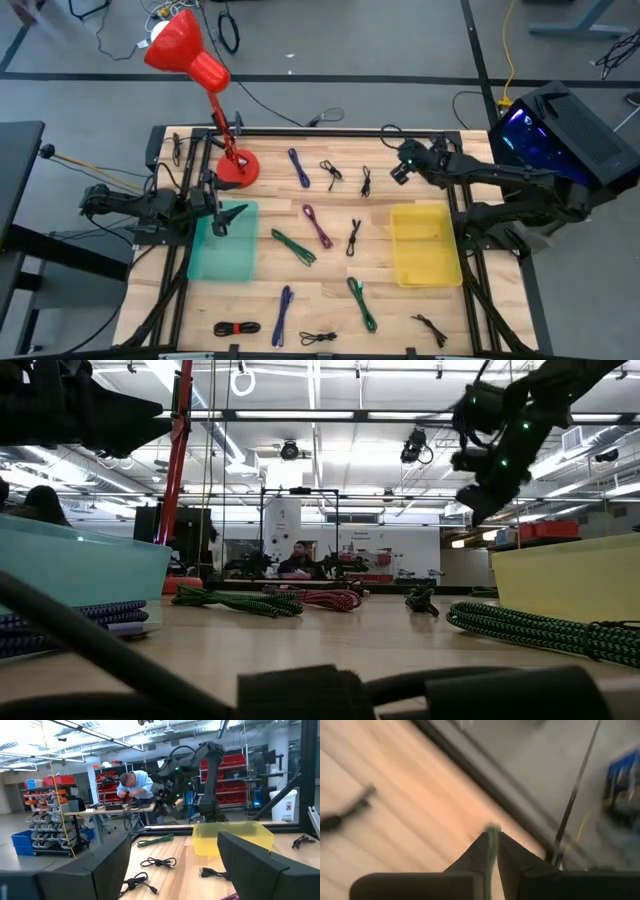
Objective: Pick & Place USB Port
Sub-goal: Put the top right green charger cable into the green bin
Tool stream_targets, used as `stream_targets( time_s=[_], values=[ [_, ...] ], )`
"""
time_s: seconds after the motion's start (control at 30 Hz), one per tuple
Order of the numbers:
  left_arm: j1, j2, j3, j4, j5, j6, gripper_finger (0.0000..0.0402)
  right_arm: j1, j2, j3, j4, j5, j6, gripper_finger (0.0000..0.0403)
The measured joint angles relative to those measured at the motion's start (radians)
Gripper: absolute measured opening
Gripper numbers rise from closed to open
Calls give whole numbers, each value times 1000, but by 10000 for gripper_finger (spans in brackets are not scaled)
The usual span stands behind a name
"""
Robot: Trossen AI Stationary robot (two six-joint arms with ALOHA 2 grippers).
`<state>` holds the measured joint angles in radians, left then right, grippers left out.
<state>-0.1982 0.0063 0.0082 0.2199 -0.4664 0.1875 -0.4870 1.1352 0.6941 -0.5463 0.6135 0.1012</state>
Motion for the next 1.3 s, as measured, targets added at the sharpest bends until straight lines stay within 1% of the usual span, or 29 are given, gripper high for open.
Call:
stream_targets(
  time_s=[0.1, 0.17, 0.2, 0.33, 0.43, 0.5, 0.6, 0.77, 0.87, 0.97, 1.13, 1.23, 1.3],
  values=[
    [0, 0, 0, 2, -1, -1, 303, -49, 12, -9, -65, -11, 31, 36],
    [0, 0, 0, 3, 2, -12, 303, -83, 16, -31, -47, 11, 32, 36],
    [0, 0, 0, 4, 10, -32, 303, -101, 19, -47, -32, 3, 29, 36],
    [0, 0, 0, 6, 56, -92, 303, -174, 45, -118, 48, -156, -11, 36],
    [0, 0, 0, 5, 101, -98, 303, -222, 67, -165, 86, -238, -44, 40],
    [0, 0, 0, 12, 113, -98, 303, -243, 75, -176, 118, -269, -57, 49],
    [0, 0, 0, 12, 116, -98, 303, -268, 82, -179, 127, -274, -86, 71],
    [0, 0, 0, 11, 113, -103, 303, -295, 81, -180, 140, -276, -124, 126],
    [0, 0, 0, 11, 113, -118, 303, -310, 81, -180, 141, -268, -116, 155],
    [0, 0, 0, 12, 113, -134, 303, -318, 87, -180, 145, -288, -108, 175],
    [0, 0, 0, 60, 114, -200, 303, -318, 136, -180, 149, -292, -107, 187],
    [0, 0, 0, 80, 150, -193, 303, -312, 173, -180, 168, -252, -101, 185],
    [0, 0, 0, 78, 157, -178, 303, -302, 192, -180, 175, -221, -92, 181]
  ],
)
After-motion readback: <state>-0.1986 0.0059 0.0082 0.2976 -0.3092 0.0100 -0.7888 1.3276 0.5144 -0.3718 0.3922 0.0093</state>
